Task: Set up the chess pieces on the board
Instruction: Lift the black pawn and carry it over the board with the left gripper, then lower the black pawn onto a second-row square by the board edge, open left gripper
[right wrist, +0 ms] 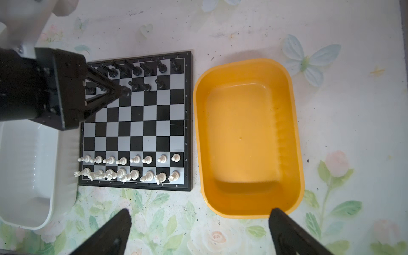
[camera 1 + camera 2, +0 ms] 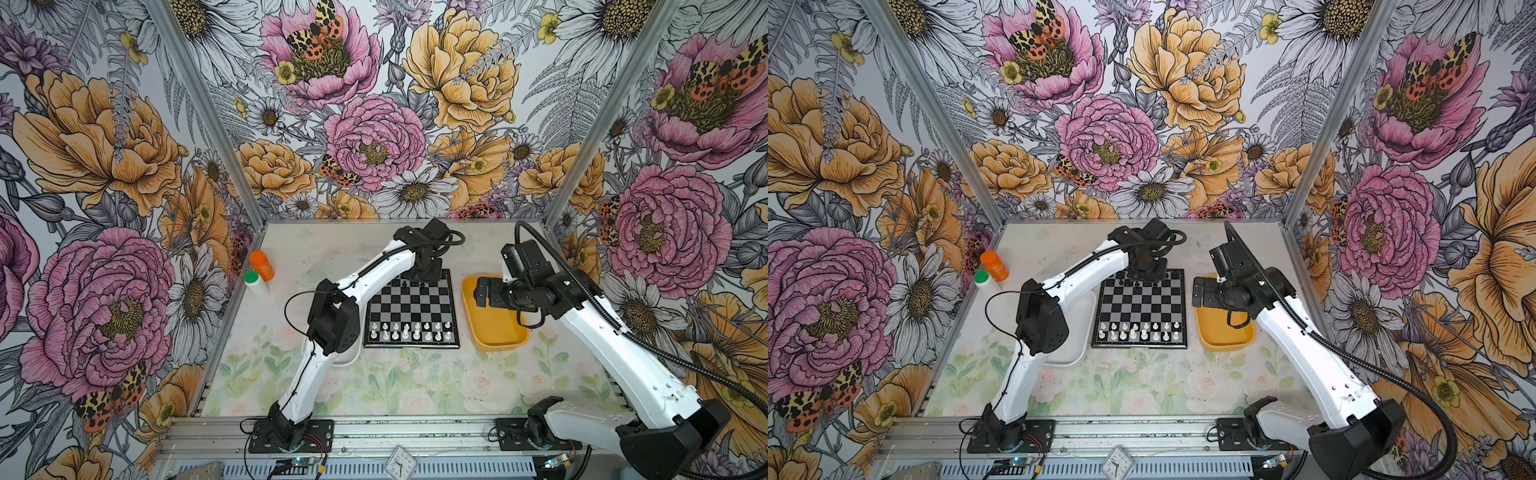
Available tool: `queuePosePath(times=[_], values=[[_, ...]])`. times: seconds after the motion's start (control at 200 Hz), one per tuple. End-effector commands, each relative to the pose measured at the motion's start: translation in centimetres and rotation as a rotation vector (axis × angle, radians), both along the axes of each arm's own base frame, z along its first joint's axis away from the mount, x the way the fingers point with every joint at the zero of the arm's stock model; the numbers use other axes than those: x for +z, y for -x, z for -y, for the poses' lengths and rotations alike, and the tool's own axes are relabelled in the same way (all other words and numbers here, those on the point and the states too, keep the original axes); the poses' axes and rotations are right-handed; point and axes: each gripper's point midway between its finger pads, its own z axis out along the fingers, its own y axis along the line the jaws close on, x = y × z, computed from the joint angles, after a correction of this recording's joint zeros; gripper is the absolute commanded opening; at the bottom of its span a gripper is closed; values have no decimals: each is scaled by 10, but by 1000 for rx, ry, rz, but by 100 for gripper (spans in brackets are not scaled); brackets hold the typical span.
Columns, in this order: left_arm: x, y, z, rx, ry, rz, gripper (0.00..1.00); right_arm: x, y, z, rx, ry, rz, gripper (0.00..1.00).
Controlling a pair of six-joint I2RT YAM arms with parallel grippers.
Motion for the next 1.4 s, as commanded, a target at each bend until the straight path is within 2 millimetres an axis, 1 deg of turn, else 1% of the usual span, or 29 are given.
queuePosePath(times=[0.0, 0.16, 0.395, 0.5, 0.665, 1.076, 1.391], values=[[1, 5, 14, -34, 27, -28, 7, 3, 7, 10, -19, -2, 11, 100], [-2, 1, 38, -56, 67, -17, 8, 3, 10, 15, -24, 0, 6, 100], [-21, -6, 64, -71, 110, -29, 9, 5, 12, 22, -38, -3, 16, 100], [-30, -11, 66, -69, 107, -28, 10, 8, 12, 24, -52, -15, 27, 100], [-43, -15, 67, -66, 95, -33, 11, 8, 16, 25, -60, -19, 30, 100], [-51, -28, 65, -69, 72, 5, 13, 9, 17, 29, -74, -22, 33, 100], [-58, -41, 55, -49, 55, 18, 13, 8, 18, 32, -89, -18, 30, 100]])
